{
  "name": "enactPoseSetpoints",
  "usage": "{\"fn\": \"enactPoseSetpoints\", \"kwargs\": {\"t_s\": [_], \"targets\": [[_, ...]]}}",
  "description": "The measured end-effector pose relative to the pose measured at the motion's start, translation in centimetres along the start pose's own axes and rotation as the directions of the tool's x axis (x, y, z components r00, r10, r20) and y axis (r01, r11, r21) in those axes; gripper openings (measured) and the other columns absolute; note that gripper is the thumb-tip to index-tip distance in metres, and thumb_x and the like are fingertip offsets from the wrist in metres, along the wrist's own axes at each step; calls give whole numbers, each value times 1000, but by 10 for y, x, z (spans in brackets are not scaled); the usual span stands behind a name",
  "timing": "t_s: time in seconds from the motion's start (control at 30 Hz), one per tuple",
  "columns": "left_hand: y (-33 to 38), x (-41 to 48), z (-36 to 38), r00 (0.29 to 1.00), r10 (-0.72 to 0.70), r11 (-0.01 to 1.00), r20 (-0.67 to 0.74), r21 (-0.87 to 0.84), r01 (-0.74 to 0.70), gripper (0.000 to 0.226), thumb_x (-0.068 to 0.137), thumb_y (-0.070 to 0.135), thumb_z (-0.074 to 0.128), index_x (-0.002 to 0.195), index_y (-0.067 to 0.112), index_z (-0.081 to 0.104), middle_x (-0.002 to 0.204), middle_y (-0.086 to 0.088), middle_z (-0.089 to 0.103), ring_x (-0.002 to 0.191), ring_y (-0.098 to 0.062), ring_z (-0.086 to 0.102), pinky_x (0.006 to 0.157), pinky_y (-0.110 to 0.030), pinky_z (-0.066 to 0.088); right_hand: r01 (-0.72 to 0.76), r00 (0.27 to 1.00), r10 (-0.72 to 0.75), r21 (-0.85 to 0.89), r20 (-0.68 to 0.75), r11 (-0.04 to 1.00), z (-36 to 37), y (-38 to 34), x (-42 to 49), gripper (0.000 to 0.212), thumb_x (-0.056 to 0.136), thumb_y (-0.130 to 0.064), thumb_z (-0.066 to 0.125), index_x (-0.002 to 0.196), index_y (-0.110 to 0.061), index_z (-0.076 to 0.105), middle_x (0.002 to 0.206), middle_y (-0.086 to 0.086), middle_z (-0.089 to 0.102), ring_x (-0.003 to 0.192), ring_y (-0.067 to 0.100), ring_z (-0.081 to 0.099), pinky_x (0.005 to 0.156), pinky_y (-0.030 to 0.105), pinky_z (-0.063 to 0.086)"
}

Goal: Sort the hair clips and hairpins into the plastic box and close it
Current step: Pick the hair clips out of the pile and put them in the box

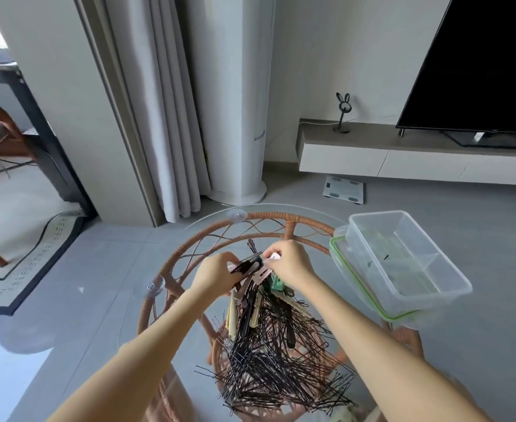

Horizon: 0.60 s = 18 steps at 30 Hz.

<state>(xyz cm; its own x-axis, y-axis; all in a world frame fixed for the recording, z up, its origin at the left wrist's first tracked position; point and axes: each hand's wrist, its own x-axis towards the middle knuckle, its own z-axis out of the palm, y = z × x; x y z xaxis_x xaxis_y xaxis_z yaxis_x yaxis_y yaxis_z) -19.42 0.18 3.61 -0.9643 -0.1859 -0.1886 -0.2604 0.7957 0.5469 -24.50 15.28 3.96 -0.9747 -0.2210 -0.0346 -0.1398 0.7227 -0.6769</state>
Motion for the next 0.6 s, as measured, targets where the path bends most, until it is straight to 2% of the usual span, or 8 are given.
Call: {"fn": "enactPoseSetpoints", "kwargs": {"t_s": [0.1,0.17,0.23,0.3,0.4,0.5,0.6], "targets": [[-2,-1,-2,998,5,1000,-57,0,-5,22,87,21,59,106,13,67,65,0,62,46,-9,58,39,-11,35,60,995,-54,68,-80,996,-18,-2,-6,13,79,-12,68,92,-11,72,104,4,70,97,17,61,76,18,41],[-1,-2,-6,996,5,1000,-87,25,-3,20,87,21,60,100,9,71,63,-4,66,51,-15,62,46,-19,47,99,989,-82,140,-126,985,-31,-5,-10,13,79,-11,68,92,-10,72,101,5,71,90,15,61,72,19,43],[4,-2,-11,991,18,999,-129,47,-12,20,86,21,61,94,6,73,68,-11,70,61,-24,67,58,-28,55,111,985,-79,214,-154,971,-45,-8,-13,12,79,-9,68,90,-9,72,97,7,71,87,18,62,74,26,48],[10,-2,-18,986,40,998,-161,59,-30,20,86,20,61,90,6,74,67,-11,70,61,-26,65,59,-29,55,79,984,-23,318,-179,945,-58,-9,-12,10,78,-7,68,88,-9,72,91,7,71,83,19,64,74,29,50],[21,-2,-29,983,67,996,-173,66,-56,20,87,20,59,82,6,73,56,-3,57,51,-20,53,44,-24,40,-9,975,130,554,-179,832,-76,-8,-9,10,79,-1,67,89,-1,70,79,7,67,72,17,61,65,21,48],[38,-2,-39,983,82,997,-163,16,-80,21,87,20,59,78,7,72,60,-6,61,55,-22,59,57,-31,52,-65,957,239,684,-163,726,-98,-1,-4,14,79,4,65,92,6,67,73,8,62,63,15,55,60,18,46],[60,0,-42,982,120,992,-143,-30,-125,25,85,19,59,69,3,70,57,-7,61,50,-21,57,55,-25,48,-102,931,320,720,-174,687,-128,18,4,16,78,4,66,94,5,67,71,8,61,61,15,52,59,22,41]]}}
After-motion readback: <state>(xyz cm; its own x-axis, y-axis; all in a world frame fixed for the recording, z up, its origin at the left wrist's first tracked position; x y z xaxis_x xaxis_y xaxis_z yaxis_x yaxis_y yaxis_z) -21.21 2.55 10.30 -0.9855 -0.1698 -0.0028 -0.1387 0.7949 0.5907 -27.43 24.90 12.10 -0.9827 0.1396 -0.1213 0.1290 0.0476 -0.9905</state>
